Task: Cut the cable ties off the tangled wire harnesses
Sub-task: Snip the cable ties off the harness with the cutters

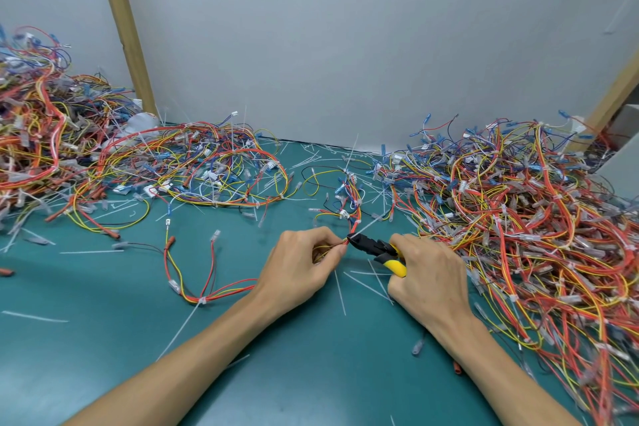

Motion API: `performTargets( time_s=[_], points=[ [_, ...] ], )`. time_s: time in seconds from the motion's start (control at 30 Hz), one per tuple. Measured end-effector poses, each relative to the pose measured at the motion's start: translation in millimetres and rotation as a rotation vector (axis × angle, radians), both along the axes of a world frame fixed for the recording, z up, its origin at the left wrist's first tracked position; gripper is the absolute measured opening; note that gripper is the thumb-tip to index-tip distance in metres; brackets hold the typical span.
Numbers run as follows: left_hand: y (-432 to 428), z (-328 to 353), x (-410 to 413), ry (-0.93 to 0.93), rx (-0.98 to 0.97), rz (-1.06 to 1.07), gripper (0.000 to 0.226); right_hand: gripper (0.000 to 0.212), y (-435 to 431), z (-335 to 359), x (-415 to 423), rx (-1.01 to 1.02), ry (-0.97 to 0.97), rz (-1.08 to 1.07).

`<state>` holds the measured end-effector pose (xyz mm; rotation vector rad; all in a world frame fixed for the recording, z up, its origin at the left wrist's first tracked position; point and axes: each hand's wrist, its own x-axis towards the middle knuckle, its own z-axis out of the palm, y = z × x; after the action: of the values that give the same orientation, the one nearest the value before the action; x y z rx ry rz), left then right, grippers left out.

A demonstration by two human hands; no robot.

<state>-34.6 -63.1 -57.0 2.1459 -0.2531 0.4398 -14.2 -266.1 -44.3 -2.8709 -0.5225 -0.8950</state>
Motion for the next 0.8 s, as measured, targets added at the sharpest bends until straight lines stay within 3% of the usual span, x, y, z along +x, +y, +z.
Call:
performTargets(
  time_s=[0.13, 0.57, 0.8],
  points=[
    [-0.1, 0.4, -1.8, -0.006, 0.001, -0.02, 0.014, 0.018, 0.7, 2.2, 0.3, -0.01, -0.018, -0.01],
    [-0.3, 1.2, -3.3, 0.002, 0.019, -0.055, 0.013, 0.056, -3.0, 0.7, 5.3, -0.03, -0.045, -0.044],
    [-0.4, 0.6, -3.0, 0.001, 0.012, -0.069, 0.012, 0.057, -2.1, 0.3, 4.5, -0.064, -0.028, -0.112]
  ],
)
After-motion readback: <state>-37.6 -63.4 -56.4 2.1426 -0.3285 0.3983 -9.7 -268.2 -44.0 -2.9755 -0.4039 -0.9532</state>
